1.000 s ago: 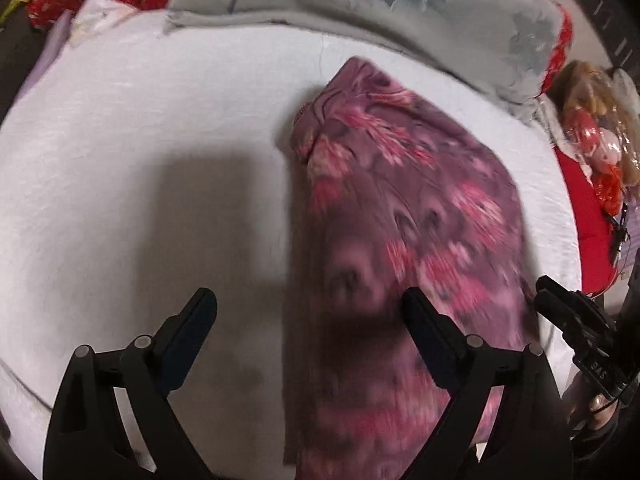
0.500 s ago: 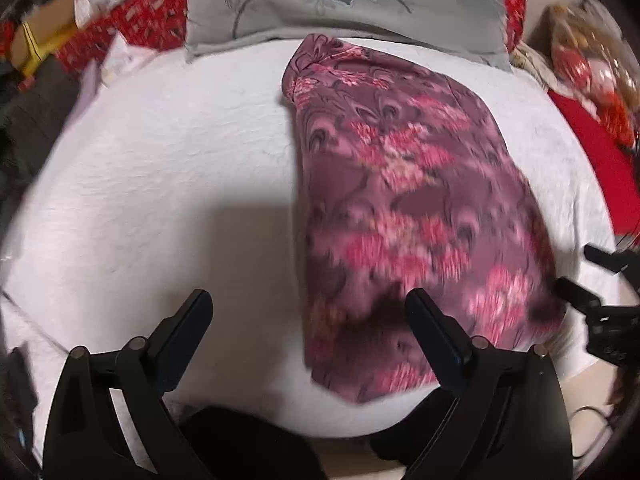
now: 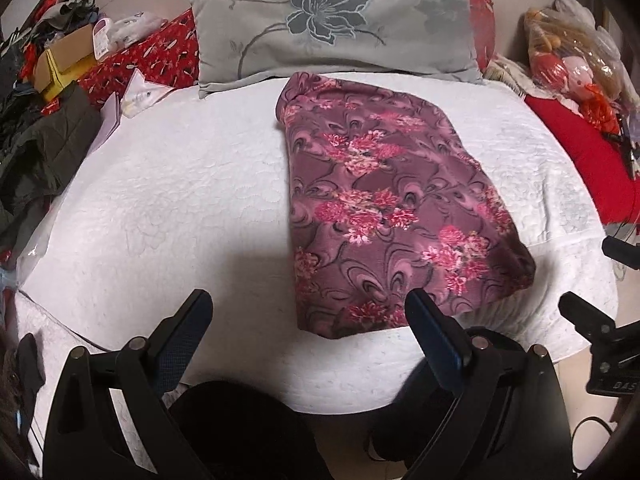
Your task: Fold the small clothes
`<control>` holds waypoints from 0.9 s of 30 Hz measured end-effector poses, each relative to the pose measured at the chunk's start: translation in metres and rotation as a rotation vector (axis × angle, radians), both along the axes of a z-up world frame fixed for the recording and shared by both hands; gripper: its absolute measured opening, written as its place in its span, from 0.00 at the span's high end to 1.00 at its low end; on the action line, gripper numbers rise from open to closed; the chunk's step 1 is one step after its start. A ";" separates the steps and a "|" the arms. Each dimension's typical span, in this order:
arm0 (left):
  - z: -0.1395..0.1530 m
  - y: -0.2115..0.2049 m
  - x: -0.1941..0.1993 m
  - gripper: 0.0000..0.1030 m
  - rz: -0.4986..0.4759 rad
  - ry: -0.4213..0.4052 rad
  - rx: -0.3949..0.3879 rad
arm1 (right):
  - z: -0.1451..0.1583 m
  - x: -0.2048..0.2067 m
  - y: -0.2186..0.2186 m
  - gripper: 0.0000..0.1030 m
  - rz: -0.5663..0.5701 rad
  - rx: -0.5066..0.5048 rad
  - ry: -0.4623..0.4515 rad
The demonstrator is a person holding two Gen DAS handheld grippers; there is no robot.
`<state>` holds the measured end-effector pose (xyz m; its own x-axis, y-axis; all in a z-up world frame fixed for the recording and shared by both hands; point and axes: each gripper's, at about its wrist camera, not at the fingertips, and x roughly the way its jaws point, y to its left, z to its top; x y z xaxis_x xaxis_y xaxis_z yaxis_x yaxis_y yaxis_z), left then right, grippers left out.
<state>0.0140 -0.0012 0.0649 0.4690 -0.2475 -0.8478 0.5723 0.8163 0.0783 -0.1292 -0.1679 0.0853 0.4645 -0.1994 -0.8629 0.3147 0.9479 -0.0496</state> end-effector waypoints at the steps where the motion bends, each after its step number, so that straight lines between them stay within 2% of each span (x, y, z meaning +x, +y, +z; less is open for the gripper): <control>1: 0.001 0.001 0.000 0.05 0.001 -0.001 -0.002 | 0.001 0.000 0.001 0.02 -0.006 -0.011 -0.007; 14: -0.001 0.017 0.005 0.05 0.045 0.026 -0.015 | 0.011 0.007 -0.004 0.00 -0.072 -0.009 -0.054; 22: 0.008 0.025 -0.002 0.05 0.045 -0.024 -0.034 | 0.014 0.009 -0.009 0.00 -0.100 -0.034 -0.058; 27: 0.011 0.023 -0.002 0.05 0.043 -0.026 -0.033 | 0.019 0.012 -0.013 0.00 -0.124 -0.053 -0.076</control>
<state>0.0121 0.0220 0.0762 0.5017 -0.2545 -0.8268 0.5345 0.8427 0.0650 -0.1167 -0.1814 0.1042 0.4969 -0.3031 -0.8131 0.4337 0.8983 -0.0698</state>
